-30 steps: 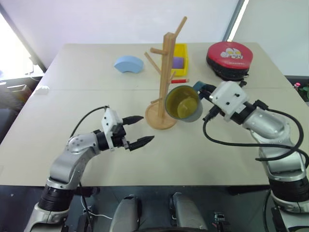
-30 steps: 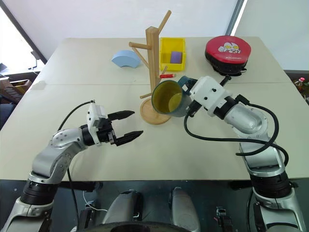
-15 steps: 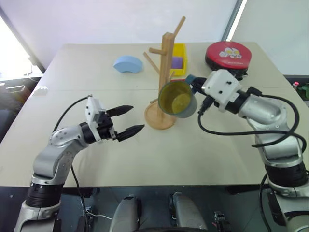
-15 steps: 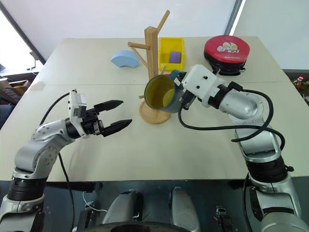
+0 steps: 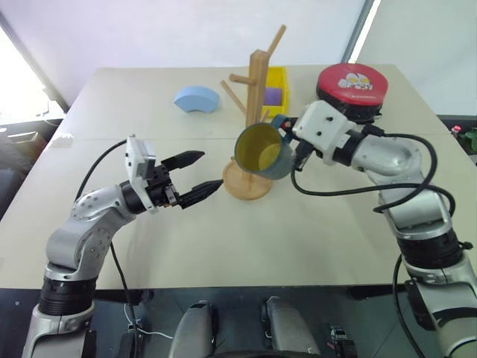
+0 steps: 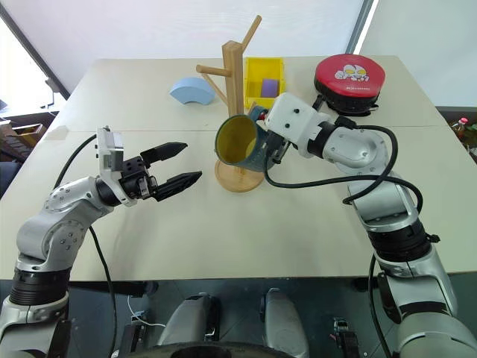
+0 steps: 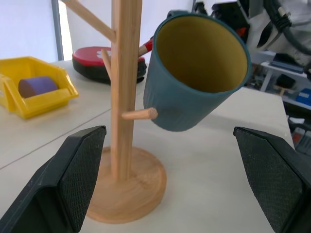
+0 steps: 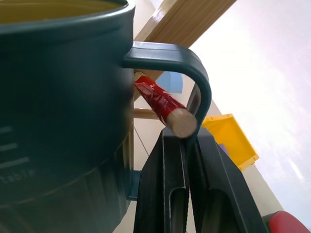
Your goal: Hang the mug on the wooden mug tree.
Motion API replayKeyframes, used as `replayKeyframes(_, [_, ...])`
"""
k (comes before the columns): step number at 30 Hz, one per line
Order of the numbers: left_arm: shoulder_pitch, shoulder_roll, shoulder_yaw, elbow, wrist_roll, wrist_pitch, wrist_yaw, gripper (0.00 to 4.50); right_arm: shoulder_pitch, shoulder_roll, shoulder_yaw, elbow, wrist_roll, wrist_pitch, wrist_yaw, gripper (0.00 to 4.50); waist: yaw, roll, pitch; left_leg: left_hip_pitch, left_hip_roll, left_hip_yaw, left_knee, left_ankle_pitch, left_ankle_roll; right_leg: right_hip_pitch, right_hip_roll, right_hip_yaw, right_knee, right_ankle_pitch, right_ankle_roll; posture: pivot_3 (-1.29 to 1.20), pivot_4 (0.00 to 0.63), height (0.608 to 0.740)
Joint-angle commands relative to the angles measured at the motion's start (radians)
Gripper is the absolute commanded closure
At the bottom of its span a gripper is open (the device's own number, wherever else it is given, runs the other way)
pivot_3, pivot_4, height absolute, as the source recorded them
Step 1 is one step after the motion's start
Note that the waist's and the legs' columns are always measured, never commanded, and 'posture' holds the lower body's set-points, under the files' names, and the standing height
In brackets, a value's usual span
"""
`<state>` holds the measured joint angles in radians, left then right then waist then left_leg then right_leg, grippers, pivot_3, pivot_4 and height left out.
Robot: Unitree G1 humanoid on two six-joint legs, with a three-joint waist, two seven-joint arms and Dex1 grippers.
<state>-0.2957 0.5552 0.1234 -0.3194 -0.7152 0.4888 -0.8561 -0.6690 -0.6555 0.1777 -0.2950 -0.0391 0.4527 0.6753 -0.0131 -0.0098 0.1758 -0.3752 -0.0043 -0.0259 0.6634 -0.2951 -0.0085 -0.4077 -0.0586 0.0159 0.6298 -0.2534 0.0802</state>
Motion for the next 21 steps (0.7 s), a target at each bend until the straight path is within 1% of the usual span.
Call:
replayKeyframes(1, [-0.021,0.001,0.034,-0.038,-0.031,0.000,0.013,0.00,-0.045,0.011,0.004,0.004,-0.023,-0.010,-0.004,4.44,0.000,0.000,0.000,0.000,0.000,0.000,0.000,0.000,0.000,0.000,0.000,0.000,0.000,0.000,0.000,0.00,0.150,0.735])
replayKeyframes(7, [-0.027,-0.005,0.026,-0.040,-0.032,0.000,0.024,0.00,-0.076,0.021,0.006,0.038,-0.042,-0.021,-0.008,4.44,0.000,0.000,0.000,0.000,0.000,0.000,0.000,0.000,0.000,0.000,0.000,0.000,0.000,0.000,0.001,0.00,0.150,0.735])
replayKeyframes(8, [-0.029,-0.007,0.025,-0.039,-0.031,0.000,0.026,0.00,-0.074,0.017,0.000,0.034,-0.043,-0.022,-0.007,3.79,0.000,0.000,0.000,0.000,0.000,0.000,0.000,0.000,0.000,0.000,0.000,0.000,0.000,0.000,0.001,0.00,0.150,0.735])
replayKeyframes(9, [-0.030,-0.008,0.024,-0.038,-0.030,-0.001,0.027,0.00,-0.067,0.006,-0.008,0.025,-0.044,-0.029,-0.002,3.48,0.000,0.000,0.000,0.000,0.000,0.000,0.000,0.000,0.000,0.000,0.000,0.000,0.000,0.000,0.001,0.00,0.150,0.735])
replayKeyframes(11, [-0.027,-0.008,0.025,-0.038,-0.028,0.000,0.031,0.00,-0.048,-0.017,-0.027,0.002,-0.041,-0.036,0.009,2.53,0.001,0.000,0.000,0.000,0.000,0.000,0.000,0.000,0.000,0.000,0.000,0.000,0.000,0.000,0.001,0.00,0.150,0.735])
replayKeyframes(12, [-0.026,-0.008,0.026,-0.037,-0.027,0.000,0.033,0.00,-0.039,-0.028,-0.035,-0.006,-0.038,-0.038,0.013,2.53,0.002,0.000,0.000,0.000,0.000,0.000,0.000,0.000,0.000,0.000,0.000,0.000,0.000,0.000,0.001,0.00,0.150,0.735])
replayKeyframes(17, [-0.009,-0.020,0.038,-0.015,-0.003,-0.010,0.075,0.00,0.110,-0.075,-0.198,-0.076,0.077,-0.011,0.050,2.53,0.004,-0.001,0.000,-0.001,-0.001,0.000,0.000,0.000,0.000,0.001,-0.002,-0.001,-0.001,0.000,0.001,0.00,0.150,0.735])
replayKeyframes(19, [-0.001,-0.034,0.055,0.018,0.022,-0.028,0.113,0.00,0.179,-0.044,-0.296,-0.076,0.155,0.004,0.040,2.53,0.003,-0.001,0.000,-0.001,-0.002,0.000,0.000,0.000,0.000,0.001,-0.003,-0.001,-0.001,0.000,0.001,0.00,0.150,0.735])
replayKeyframes(21, [0.012,-0.042,0.064,0.072,0.082,-0.063,0.158,0.00,0.276,0.005,-0.390,-0.049,0.228,-0.012,0.024,2.53,0.004,-0.002,-0.001,0.000,-0.002,0.000,-0.001,0.000,0.000,0.002,-0.002,-0.001,-0.001,0.001,0.001,0.00,0.150,0.735])
